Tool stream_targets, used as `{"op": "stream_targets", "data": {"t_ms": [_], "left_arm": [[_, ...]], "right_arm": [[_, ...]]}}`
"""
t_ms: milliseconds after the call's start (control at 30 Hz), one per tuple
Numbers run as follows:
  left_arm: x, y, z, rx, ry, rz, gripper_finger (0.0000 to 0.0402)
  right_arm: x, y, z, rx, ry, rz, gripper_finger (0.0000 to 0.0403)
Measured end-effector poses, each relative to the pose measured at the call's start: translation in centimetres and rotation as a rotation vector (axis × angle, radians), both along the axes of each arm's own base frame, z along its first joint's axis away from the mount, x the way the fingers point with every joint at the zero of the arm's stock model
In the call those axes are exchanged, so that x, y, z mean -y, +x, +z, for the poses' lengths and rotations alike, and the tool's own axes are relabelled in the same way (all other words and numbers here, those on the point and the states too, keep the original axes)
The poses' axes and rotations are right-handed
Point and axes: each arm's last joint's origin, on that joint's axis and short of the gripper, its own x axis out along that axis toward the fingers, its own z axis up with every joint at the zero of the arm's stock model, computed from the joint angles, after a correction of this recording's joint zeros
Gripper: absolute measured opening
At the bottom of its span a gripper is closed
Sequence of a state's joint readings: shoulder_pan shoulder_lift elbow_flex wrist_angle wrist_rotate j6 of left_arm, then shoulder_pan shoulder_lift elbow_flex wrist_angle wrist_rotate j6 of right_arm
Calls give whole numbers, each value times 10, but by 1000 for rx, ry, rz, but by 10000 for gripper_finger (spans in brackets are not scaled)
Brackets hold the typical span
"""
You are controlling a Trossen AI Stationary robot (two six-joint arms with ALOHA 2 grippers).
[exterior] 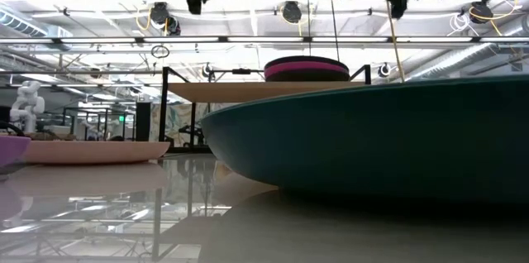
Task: Place and stack plates onto a shelf
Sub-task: Stack the brown plate on top of the black plate on the shelf
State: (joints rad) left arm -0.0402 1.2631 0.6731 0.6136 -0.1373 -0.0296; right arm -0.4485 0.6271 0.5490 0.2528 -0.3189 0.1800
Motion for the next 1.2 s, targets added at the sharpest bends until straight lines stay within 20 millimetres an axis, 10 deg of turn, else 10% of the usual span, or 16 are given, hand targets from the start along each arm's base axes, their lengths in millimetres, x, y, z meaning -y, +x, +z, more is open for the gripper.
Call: {"op": "stream_targets", "data": {"t_ms": [467,633,933,1200], "left_arm": [[16,59,-34,-715,-29,-24,161],[35,66,-51,-1001,224,-163,161],[73,75,-96,-1112,502,-392,161],[69,83,-119,-1160,567,-346,161]], "right_arm": [[-28,-14,-72,165,-28,240,59],[-29,-15,-76,151,-39,240,59],[-29,-14,-78,132,-48,237,59],[-28,-14,-78,131,-44,238,59]]}}
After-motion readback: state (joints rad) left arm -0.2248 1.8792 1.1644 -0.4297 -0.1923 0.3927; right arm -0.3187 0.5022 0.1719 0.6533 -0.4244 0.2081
